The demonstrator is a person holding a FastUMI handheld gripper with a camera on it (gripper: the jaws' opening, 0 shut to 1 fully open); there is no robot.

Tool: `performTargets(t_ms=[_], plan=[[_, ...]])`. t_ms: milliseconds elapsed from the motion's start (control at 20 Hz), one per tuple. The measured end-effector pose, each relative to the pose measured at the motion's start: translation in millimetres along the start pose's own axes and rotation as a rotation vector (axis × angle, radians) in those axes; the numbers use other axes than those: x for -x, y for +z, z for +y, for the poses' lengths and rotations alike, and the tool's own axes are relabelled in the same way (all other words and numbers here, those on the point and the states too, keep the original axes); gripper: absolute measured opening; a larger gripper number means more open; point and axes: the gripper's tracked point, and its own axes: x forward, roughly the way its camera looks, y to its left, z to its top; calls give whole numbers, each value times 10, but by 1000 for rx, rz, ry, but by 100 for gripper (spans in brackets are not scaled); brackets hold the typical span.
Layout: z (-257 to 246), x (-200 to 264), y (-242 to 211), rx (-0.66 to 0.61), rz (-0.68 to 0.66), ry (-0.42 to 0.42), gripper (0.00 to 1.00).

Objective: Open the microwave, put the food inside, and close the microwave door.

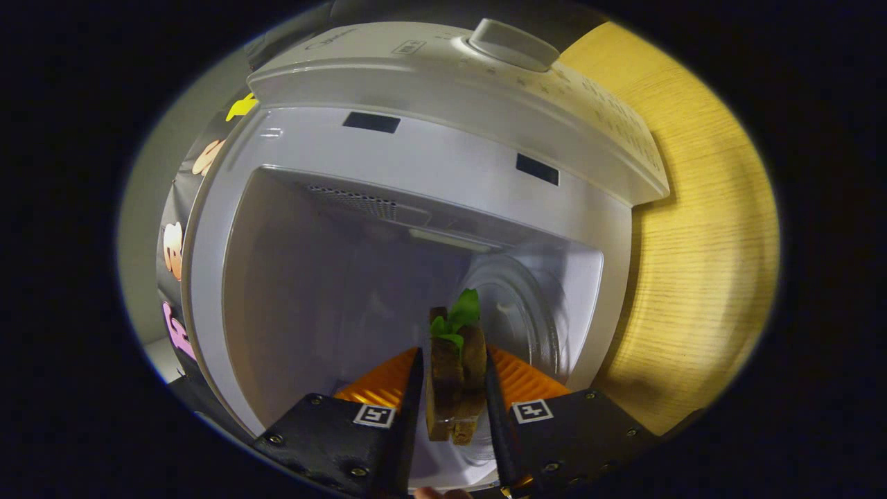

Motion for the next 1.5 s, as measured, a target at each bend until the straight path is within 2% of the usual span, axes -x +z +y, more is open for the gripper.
performTargets(t_ms=[100,200,350,500,700,950,1050,1250,1500], plan=[[-10,27,53,46,9,-11,62],[-14,74,51,78,38,-14,63],[-75,138,92,131,64,-27,70],[-133,223,192,220,71,-62,71],[-7,376,288,370,73,-37,71],[-53,639,201,518,177,-40,71],[-71,800,134,587,226,-20,79],[-48,1131,141,698,269,25,79],[-68,1548,246,933,268,69,79]])
